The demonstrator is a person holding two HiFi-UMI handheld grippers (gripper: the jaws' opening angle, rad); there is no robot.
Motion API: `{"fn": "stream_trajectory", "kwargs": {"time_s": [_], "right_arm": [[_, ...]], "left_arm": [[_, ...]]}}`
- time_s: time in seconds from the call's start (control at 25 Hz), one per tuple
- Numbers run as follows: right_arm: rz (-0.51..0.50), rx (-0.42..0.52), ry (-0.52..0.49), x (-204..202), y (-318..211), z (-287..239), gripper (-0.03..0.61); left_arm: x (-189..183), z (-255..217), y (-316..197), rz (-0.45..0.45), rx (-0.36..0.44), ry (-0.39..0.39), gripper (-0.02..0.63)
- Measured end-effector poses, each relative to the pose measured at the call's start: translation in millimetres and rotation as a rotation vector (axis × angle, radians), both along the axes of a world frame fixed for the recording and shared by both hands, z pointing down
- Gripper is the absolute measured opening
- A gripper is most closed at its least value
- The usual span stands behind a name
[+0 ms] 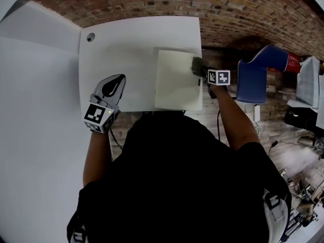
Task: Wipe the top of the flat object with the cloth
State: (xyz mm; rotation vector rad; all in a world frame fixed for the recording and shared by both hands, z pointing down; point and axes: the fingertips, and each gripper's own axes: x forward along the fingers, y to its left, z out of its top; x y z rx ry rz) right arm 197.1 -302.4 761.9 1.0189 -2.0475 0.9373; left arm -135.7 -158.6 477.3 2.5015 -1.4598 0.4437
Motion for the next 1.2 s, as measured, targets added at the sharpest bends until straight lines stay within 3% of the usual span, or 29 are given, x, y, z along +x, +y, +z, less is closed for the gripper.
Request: {"fn": "stream_trajectory", "kwargs": {"time_s": [0.2, 0.48, 0.76, 1.2], "right_arm": [[0.003, 0.055, -0.067, -16.3, 0.5, -35.7, 0.009], [-0.112, 0.116, -0.151, -71.0, 26.5, -76.1, 0.009], [-0.227, 0.089, -0.247, -134.2, 64.4, -89.6, 0.009], [-0.327, -0.007, -0.276, -193.2, 109.8, -64.2, 0.009]], "left_arm": [[-0.9, 2.4, 4.3, 0.016, 0.007, -0.008, 0.002], [-5.9, 1.4, 10.7, 0.027, 0.016, -0.003, 0.002], [-13.5, 0.2, 16.0, 0.037, 0.019, 0.008, 0.002], [-19.9, -0.3, 33.9, 0.064, 0.006, 0.013, 0.002]]}}
